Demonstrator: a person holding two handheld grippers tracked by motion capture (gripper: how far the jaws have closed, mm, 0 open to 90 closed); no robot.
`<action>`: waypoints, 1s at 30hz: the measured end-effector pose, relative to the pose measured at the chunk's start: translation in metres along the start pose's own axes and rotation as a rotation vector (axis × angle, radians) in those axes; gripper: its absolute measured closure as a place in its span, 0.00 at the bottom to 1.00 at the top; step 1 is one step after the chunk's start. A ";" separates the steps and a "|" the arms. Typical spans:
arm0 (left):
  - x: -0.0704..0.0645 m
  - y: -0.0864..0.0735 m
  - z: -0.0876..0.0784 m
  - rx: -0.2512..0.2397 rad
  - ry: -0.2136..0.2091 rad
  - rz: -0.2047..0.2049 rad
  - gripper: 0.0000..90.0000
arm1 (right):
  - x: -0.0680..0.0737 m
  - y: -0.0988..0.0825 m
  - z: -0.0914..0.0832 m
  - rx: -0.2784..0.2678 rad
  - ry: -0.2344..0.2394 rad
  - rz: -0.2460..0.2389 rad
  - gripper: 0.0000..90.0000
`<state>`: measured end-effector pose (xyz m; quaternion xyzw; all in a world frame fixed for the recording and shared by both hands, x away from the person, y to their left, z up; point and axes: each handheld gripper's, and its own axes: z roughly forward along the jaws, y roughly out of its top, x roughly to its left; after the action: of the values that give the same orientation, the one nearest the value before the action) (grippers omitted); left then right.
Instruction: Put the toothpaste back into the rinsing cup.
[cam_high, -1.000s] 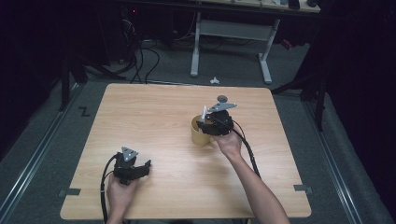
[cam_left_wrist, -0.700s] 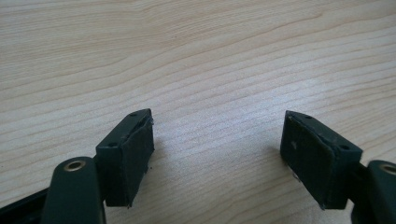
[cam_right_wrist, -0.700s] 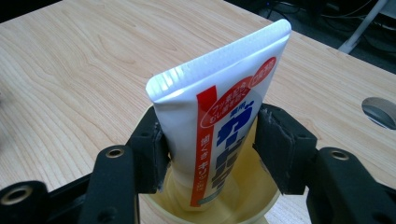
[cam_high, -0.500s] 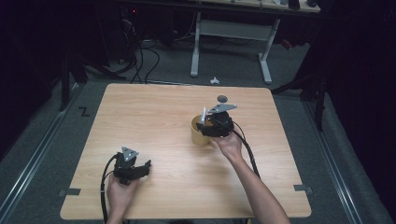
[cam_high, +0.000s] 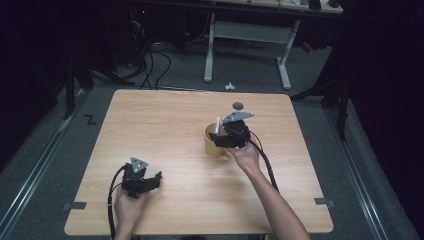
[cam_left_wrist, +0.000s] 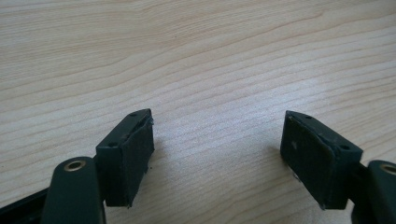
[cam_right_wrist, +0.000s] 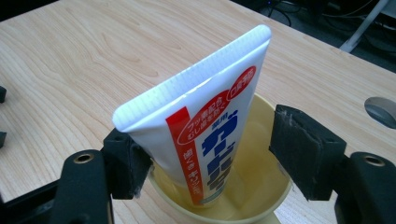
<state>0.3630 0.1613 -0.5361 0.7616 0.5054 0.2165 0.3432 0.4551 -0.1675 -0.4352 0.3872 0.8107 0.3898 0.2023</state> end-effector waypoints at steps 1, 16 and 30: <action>0.000 0.000 0.000 0.000 0.000 0.000 0.29 | 0.000 0.000 -0.001 -0.003 -0.001 -0.005 0.35; 0.000 0.000 0.000 0.000 0.001 0.001 0.29 | -0.001 0.000 -0.018 -0.040 0.012 0.000 0.33; 0.000 0.000 0.000 0.001 0.001 0.002 0.29 | -0.004 -0.008 -0.030 -0.066 0.019 0.016 0.33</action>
<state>0.3630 0.1610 -0.5361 0.7619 0.5050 0.2170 0.3425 0.4349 -0.1883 -0.4226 0.3829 0.7962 0.4215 0.2043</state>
